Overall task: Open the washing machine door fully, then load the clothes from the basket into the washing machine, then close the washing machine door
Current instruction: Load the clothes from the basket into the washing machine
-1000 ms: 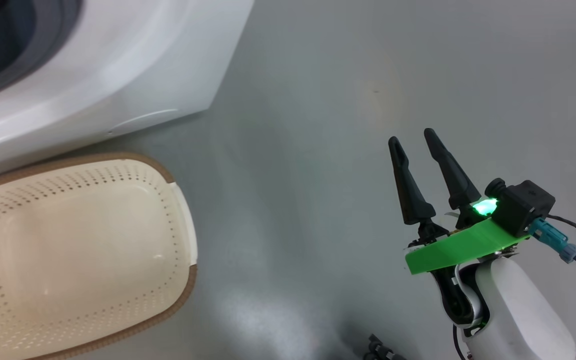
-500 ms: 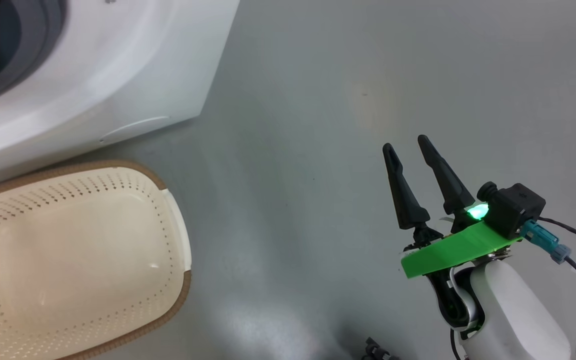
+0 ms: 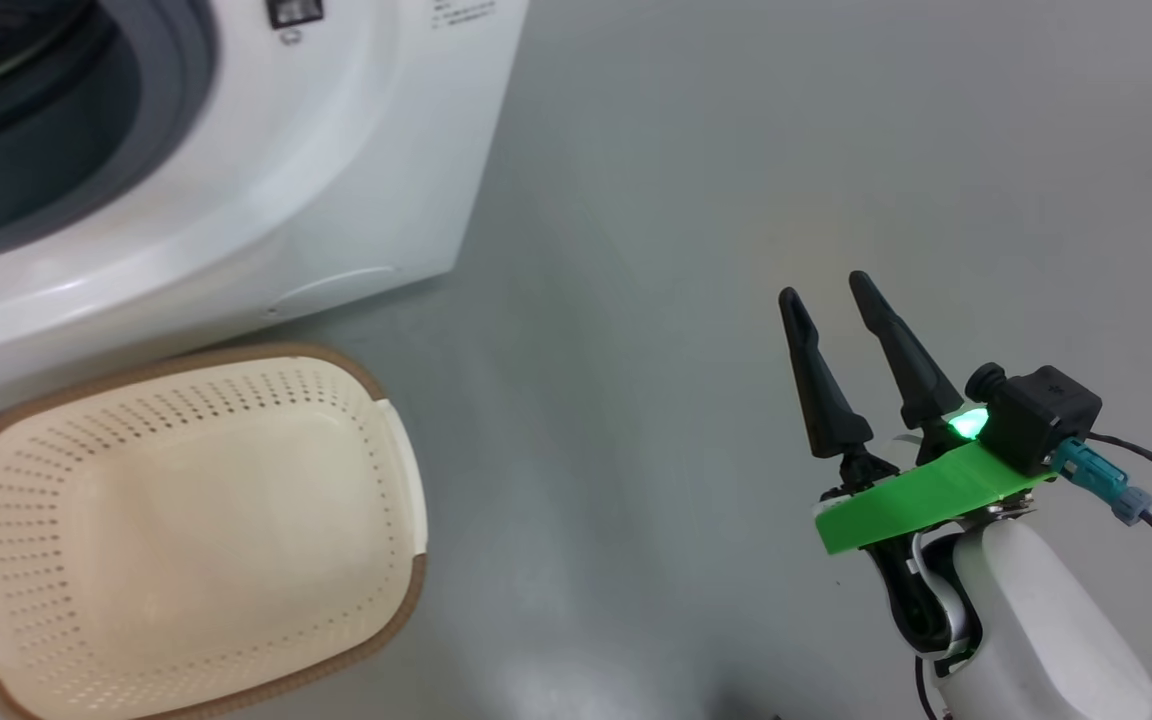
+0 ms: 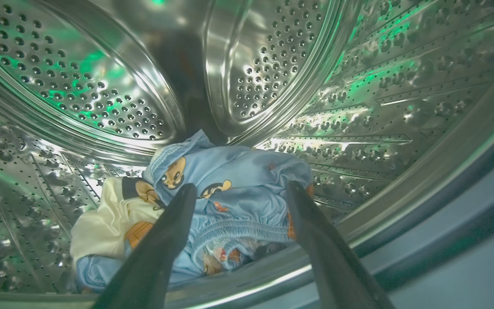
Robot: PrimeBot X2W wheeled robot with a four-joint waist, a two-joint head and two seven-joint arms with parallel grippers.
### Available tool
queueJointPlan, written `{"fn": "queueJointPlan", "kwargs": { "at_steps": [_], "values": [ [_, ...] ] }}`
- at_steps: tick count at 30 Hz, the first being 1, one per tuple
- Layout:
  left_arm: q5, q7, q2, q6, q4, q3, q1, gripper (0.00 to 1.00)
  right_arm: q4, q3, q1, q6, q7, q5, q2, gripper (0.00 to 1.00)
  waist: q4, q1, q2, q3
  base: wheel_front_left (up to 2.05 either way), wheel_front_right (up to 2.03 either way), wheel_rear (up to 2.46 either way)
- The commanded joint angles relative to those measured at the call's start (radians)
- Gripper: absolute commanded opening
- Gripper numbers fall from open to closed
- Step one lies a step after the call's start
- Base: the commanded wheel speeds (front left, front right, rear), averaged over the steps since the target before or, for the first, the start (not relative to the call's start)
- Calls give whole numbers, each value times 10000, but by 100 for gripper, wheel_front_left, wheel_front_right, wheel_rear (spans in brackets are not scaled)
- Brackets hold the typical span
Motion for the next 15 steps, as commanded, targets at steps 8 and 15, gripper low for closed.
{"fn": "queueJointPlan", "kwargs": {
  "at_steps": [8,15],
  "values": [
    [-212,-314,77,-188,-1218,334,1384,100,-9,94,-88,46,-80,146,-397,100,1029,1,-1,-1018,0,0,0],
    [-125,-319,-291,-49,-3168,994,3320,100,136,9,34,46,-80,198,-665,100,1691,1,-1,-1791,0,0,0]
  ]
}}
